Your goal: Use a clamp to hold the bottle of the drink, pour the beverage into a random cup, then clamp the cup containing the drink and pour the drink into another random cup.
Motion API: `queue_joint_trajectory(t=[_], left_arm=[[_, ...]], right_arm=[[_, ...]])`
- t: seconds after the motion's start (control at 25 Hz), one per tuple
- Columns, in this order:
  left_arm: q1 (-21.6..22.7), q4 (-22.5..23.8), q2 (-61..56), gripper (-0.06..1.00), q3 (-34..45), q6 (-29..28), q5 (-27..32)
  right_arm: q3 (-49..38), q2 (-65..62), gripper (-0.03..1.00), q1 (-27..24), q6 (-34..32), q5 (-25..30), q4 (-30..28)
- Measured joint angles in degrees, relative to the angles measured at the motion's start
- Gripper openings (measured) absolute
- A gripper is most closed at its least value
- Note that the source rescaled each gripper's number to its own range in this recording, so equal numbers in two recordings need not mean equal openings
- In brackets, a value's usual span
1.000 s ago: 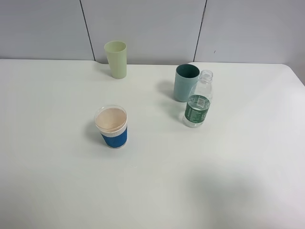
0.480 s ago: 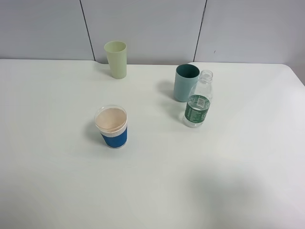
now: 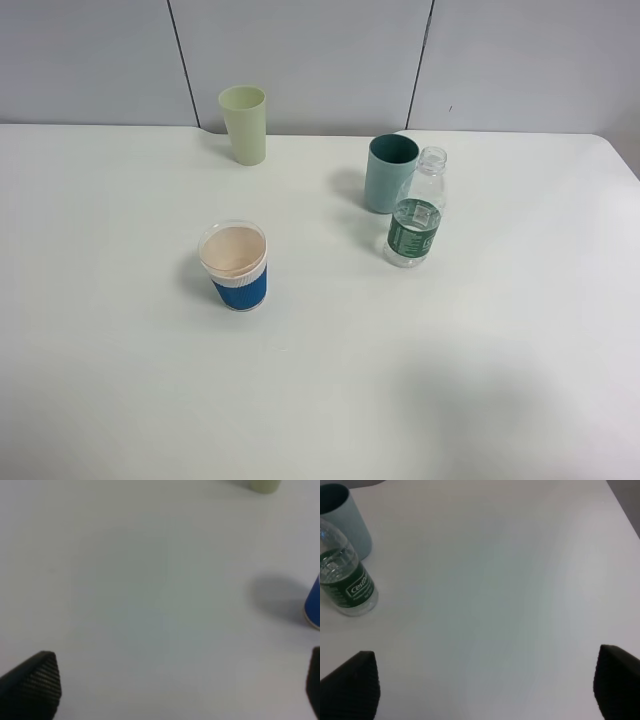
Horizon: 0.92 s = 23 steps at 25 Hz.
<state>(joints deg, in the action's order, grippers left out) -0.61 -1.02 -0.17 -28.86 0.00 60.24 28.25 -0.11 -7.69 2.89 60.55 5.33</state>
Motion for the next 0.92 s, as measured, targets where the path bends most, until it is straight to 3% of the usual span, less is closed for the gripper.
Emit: queue_joint_trajectory(t=[0.92], left_arm=[[0.0, 0.0, 0.0, 1.0, 0.0, 0.0, 0.0]], right_arm=[[0.0, 0.0, 0.66, 0.0, 0.0, 0.0, 0.0]])
